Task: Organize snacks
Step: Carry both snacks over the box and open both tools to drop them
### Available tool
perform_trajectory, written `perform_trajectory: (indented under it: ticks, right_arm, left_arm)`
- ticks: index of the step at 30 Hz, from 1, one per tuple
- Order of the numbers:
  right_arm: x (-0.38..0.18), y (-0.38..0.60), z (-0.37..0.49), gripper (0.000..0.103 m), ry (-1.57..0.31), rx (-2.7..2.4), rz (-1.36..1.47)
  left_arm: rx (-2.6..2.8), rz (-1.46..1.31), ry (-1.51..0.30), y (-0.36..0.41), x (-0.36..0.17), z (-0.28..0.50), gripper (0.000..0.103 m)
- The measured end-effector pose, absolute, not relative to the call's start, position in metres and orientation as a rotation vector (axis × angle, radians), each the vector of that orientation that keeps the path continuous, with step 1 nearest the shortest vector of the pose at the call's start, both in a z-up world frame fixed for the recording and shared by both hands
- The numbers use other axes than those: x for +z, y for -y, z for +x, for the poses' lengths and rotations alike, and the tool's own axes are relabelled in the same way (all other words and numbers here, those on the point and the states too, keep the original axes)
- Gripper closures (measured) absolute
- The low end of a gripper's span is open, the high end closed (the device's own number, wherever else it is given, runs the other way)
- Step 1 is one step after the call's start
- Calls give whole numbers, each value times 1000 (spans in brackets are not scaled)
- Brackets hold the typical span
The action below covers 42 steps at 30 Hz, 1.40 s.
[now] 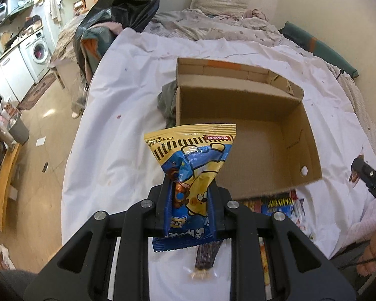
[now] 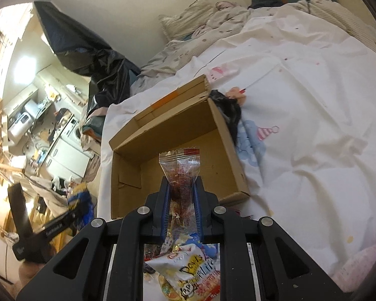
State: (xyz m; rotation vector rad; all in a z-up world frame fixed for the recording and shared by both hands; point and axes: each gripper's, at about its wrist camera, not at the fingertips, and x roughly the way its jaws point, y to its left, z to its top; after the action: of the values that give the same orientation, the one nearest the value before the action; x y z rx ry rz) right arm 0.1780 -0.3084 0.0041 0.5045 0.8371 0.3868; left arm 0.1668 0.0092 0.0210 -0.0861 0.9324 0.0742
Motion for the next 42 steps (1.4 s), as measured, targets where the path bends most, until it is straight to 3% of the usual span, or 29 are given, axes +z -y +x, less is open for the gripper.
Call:
perform_trajectory:
  ticks: [19,42]
  right_arm:
    - [-31,255,256,85,-988,417,352]
    - [-70,242,266,81,-1156,373,319]
  left_arm:
    - [-23,36,-888,38,-8,238,83]
    - [-14,-39,-972,28,-44,252,82]
